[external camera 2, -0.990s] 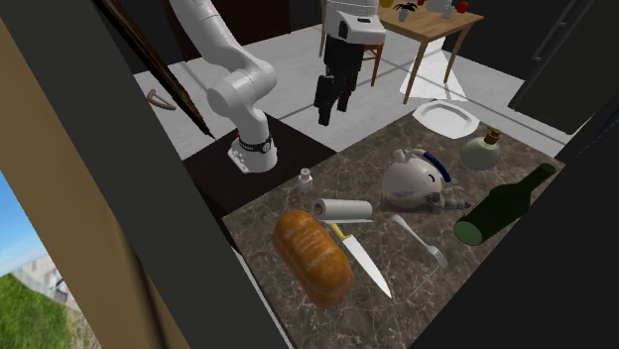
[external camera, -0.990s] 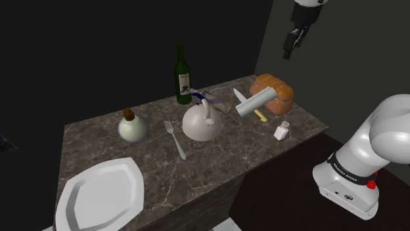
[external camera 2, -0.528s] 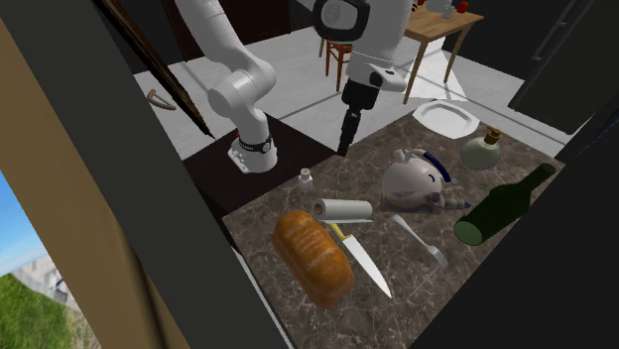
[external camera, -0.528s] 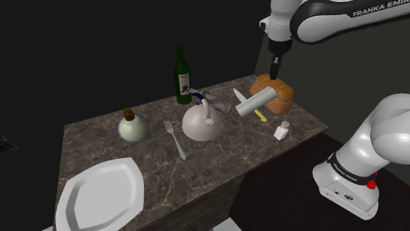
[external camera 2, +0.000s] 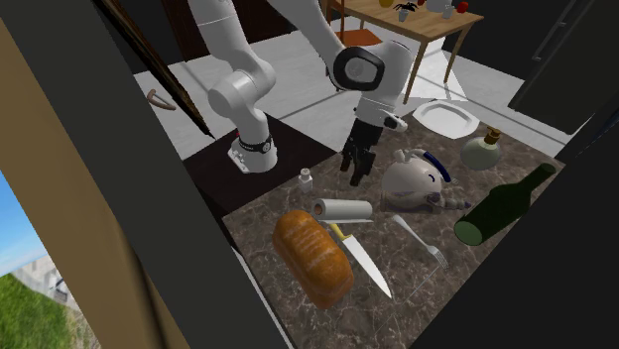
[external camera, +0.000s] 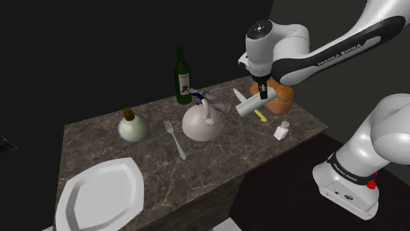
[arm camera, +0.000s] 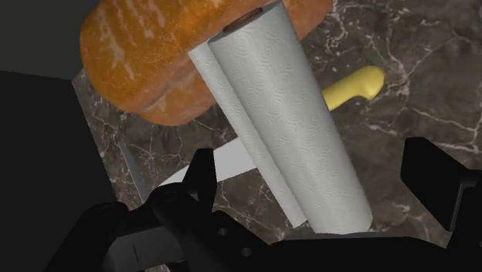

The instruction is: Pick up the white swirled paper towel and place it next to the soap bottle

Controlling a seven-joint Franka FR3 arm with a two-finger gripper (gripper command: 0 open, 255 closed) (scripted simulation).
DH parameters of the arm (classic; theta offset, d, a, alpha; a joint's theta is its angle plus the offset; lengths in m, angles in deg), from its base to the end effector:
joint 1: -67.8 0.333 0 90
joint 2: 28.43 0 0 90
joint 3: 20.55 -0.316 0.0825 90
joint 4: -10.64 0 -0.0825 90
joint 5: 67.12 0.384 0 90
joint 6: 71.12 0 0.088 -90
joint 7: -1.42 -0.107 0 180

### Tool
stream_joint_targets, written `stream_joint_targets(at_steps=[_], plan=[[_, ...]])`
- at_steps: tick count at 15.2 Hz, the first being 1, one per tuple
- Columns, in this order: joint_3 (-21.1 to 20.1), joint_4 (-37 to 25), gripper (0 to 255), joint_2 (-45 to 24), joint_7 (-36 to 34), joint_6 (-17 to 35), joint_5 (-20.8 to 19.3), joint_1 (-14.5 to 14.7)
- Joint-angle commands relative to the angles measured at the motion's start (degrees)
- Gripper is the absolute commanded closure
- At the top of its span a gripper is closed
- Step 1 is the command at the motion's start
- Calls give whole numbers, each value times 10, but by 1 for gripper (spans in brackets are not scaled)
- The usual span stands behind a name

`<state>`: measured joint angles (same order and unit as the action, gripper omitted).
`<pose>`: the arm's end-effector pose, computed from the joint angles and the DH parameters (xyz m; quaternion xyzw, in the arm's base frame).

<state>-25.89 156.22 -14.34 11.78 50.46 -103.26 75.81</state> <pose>0.4143 0.0703 0.3531 0.8868 0.3726 -0.0782 0.2619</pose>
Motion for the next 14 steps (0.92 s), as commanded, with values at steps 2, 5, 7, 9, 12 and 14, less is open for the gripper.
stream_joint_targets(at_steps=[2,5,7,9,12,14], plan=[[-12,7,0,-58,-10,35,-78,-3],[-17,10,0,-103,-26,56,-142,-5],[-11,12,0,-114,-34,68,-157,-11],[-6,13,0,-125,-43,80,-172,-17],[4,13,0,-147,-59,101,-201,-28],[4,13,0,-147,-59,101,-201,-27]])
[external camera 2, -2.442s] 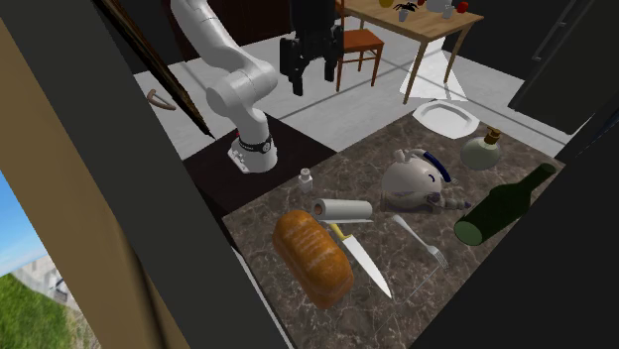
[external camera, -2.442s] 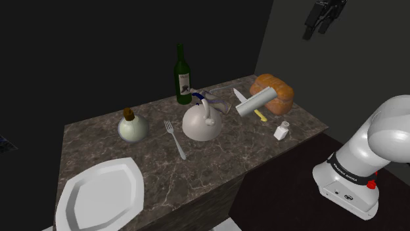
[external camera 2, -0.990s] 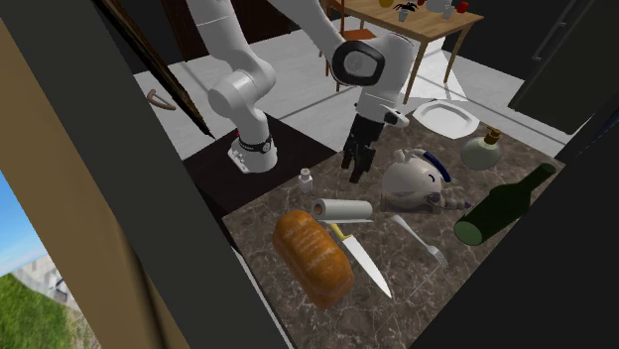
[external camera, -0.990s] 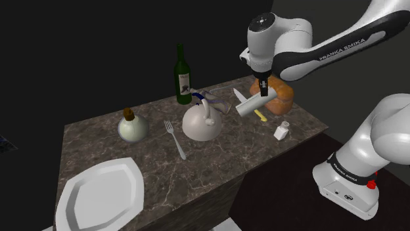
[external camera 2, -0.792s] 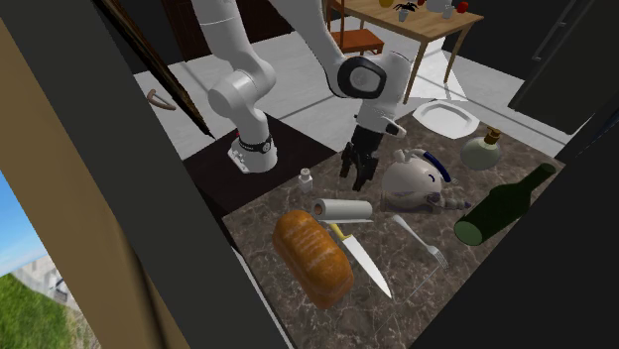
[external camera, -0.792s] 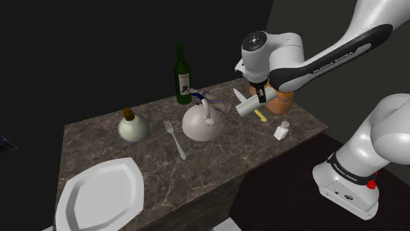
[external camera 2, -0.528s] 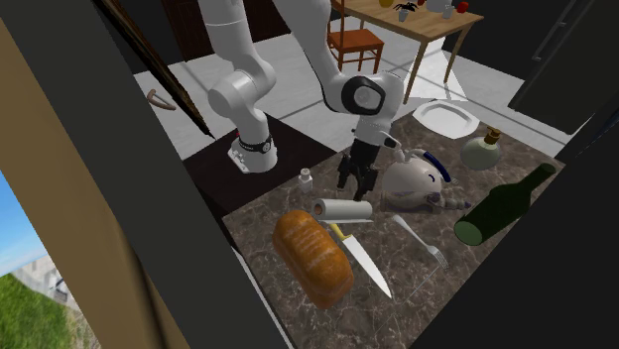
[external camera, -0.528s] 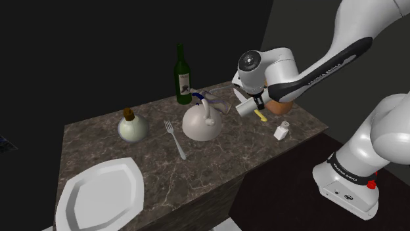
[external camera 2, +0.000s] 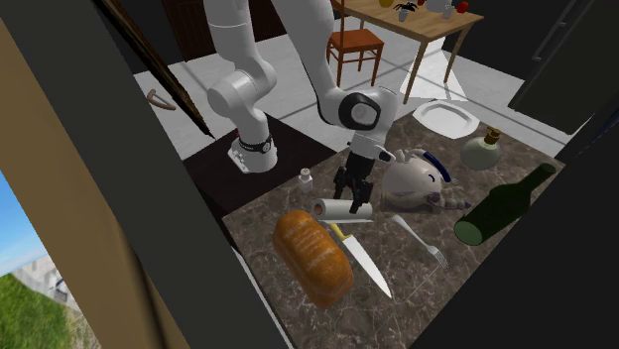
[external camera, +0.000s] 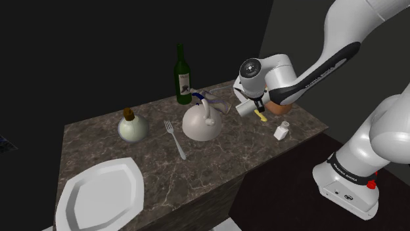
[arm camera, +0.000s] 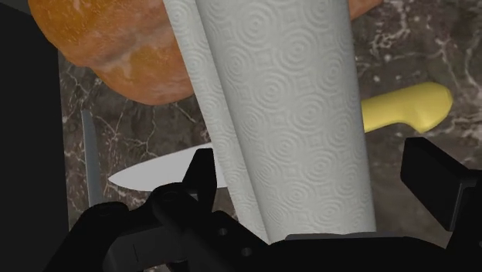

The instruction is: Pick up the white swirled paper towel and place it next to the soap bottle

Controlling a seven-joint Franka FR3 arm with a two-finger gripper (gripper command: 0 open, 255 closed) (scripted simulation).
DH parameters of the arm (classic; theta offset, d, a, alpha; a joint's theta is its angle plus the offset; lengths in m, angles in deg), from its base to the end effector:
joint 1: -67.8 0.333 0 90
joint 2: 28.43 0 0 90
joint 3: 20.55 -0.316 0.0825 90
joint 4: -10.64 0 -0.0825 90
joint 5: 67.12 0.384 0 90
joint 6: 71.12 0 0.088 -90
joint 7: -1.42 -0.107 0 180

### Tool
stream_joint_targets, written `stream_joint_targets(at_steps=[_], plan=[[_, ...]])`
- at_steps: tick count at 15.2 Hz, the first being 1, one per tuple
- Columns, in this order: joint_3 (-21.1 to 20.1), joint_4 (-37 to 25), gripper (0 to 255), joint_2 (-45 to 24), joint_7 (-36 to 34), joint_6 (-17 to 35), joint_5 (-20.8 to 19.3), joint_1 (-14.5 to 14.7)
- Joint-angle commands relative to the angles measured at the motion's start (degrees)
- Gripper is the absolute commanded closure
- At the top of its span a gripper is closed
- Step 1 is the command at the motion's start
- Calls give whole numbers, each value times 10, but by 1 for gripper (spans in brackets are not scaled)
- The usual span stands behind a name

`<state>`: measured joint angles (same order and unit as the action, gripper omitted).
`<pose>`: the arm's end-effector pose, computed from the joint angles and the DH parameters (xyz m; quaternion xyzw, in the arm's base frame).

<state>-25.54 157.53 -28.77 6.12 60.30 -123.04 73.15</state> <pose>0.4216 0.0584 0.2486 0.8209 0.4671 -0.1062 0.3110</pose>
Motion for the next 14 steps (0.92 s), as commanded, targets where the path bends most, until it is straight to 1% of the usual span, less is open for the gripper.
stream_joint_targets(at_steps=[1,6,7,14], plan=[[1,0,0,-3,-2,2,-3,-1],[1,0,0,-3,-2,2,-3,-1],[1,0,255,-3,-2,2,-3,-1],[1,0,255,-3,-2,2,-3,-1]])
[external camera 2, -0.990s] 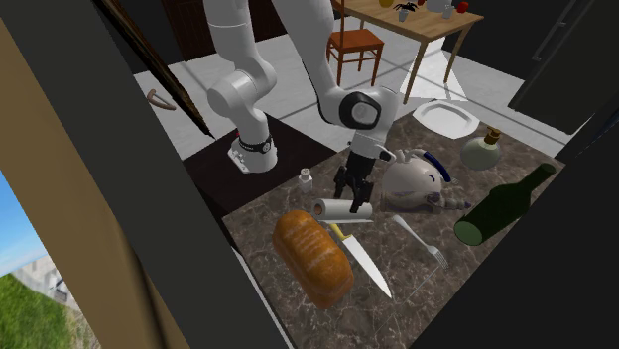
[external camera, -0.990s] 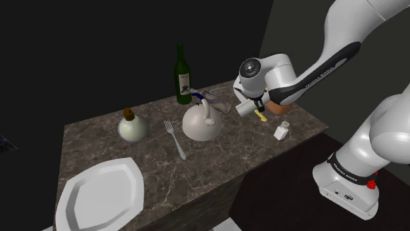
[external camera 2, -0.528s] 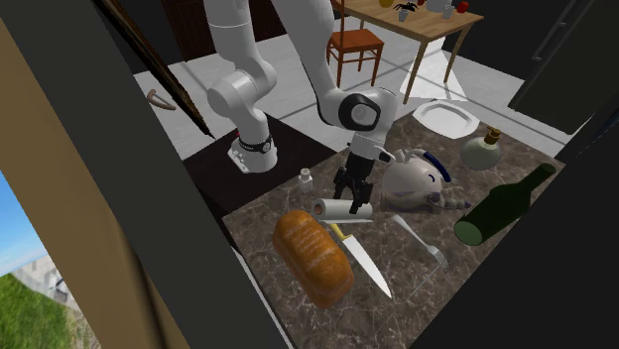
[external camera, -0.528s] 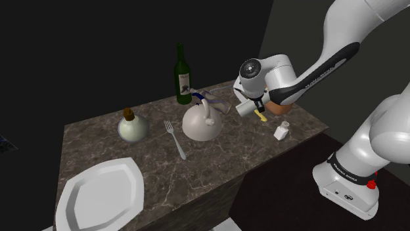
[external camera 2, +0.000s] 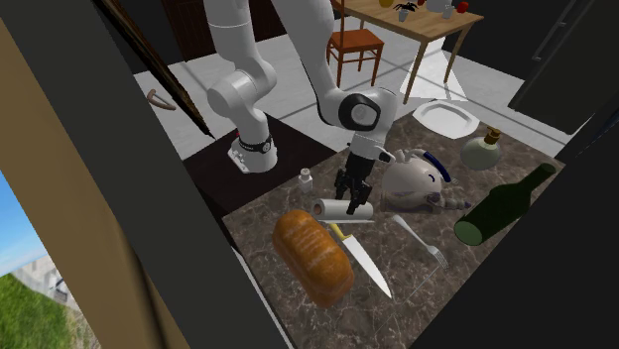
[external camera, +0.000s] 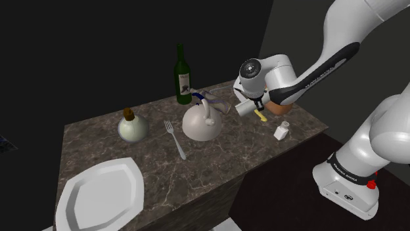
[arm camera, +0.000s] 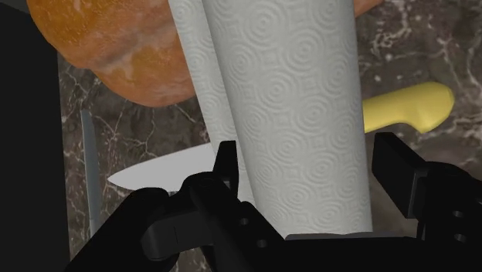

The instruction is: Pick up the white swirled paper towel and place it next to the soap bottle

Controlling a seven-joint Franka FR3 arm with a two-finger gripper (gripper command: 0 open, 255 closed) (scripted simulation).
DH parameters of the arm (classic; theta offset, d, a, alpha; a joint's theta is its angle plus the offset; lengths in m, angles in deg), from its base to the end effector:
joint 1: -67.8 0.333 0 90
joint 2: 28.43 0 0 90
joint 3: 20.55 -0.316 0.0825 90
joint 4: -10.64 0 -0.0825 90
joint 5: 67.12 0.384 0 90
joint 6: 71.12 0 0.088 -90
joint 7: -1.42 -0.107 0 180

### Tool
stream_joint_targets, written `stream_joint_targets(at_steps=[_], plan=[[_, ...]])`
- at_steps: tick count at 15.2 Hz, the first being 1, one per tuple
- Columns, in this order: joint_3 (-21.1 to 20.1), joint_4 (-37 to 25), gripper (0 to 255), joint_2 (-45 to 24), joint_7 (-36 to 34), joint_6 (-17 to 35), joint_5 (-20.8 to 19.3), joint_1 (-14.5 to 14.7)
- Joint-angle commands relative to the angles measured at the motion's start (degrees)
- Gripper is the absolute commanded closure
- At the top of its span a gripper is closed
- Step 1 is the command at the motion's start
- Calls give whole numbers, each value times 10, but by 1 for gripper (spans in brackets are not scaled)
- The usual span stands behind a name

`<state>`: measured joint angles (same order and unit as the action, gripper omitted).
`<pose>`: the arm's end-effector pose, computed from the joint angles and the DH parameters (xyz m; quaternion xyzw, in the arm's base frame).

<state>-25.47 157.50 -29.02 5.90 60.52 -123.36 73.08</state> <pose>0.4219 0.0578 0.2471 0.8207 0.4674 -0.1057 0.3111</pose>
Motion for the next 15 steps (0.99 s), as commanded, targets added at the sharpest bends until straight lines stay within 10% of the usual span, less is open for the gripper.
stream_joint_targets(at_steps=[1,15], plan=[[0,0,255,0,0,0,0,0],[-4,-3,255,96,99,-61,78,10]])
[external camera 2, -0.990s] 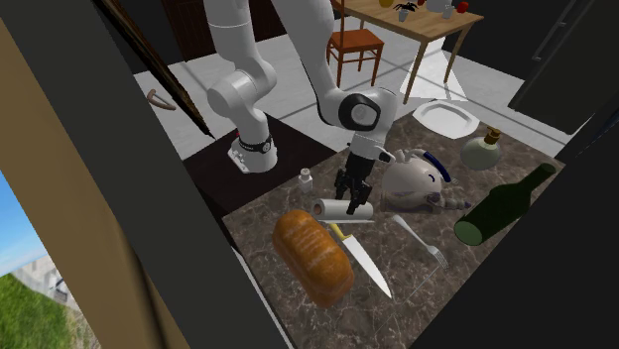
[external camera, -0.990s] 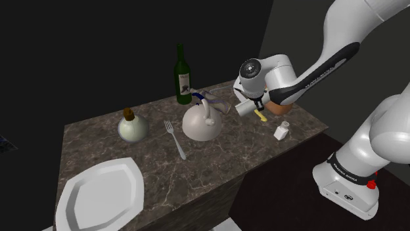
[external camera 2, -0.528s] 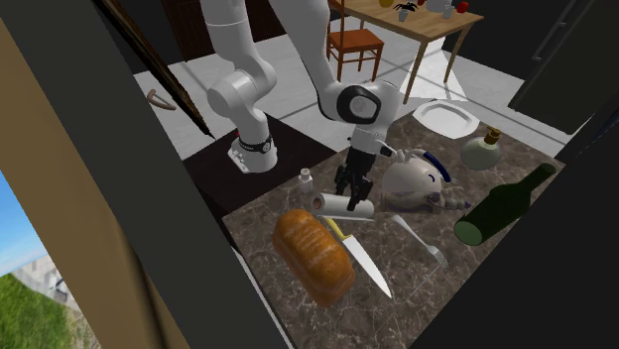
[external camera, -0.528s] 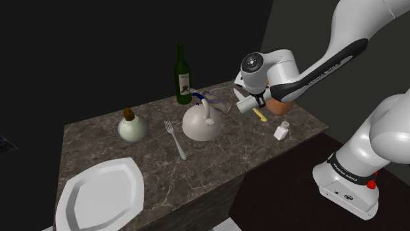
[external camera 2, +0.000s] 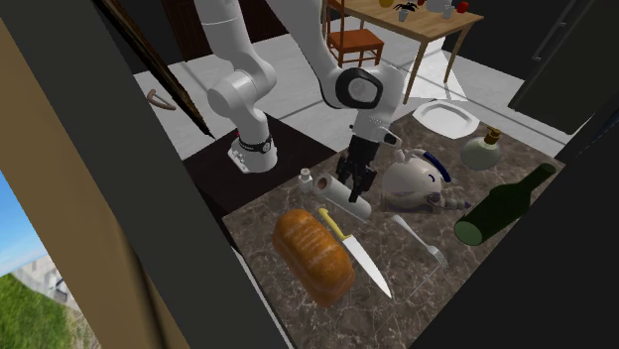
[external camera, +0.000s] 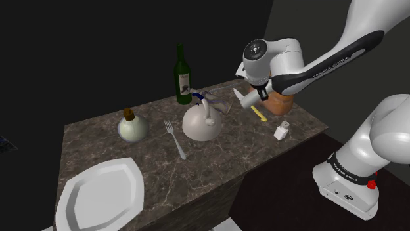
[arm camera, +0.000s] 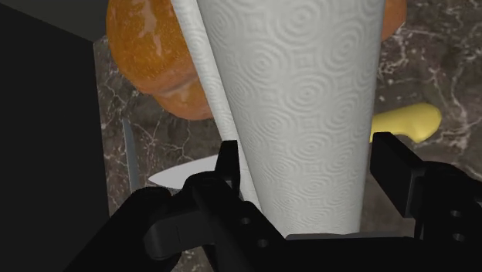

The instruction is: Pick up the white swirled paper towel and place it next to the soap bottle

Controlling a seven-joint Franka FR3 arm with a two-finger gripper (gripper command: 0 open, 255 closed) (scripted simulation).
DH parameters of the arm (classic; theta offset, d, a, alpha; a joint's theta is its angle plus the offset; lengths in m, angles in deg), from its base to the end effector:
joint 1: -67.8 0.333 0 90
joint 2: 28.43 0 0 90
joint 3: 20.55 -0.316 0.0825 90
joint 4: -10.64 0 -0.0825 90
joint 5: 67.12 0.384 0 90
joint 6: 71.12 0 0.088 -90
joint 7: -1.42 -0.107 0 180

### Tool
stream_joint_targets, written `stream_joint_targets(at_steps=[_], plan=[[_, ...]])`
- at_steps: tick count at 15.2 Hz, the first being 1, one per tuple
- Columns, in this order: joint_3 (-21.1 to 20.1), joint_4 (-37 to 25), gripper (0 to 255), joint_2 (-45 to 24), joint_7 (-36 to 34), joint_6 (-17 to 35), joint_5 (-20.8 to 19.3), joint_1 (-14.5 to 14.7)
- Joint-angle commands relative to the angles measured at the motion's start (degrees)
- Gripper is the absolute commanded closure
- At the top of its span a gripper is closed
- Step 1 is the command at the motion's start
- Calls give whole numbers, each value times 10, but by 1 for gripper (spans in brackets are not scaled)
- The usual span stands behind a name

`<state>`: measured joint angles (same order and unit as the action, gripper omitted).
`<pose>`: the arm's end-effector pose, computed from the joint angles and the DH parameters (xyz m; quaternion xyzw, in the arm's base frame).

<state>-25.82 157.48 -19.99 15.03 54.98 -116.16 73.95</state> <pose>0.4209 0.0576 0.3100 0.8209 0.4670 -0.1057 0.3112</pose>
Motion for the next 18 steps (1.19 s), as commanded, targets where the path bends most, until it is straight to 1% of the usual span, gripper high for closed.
stream_joint_targets(at_steps=[1,9,18], plan=[[0,-4,255,12,15,-11,11,2],[0,-21,255,59,68,-56,47,9],[0,-50,255,100,120,-109,77,17]])
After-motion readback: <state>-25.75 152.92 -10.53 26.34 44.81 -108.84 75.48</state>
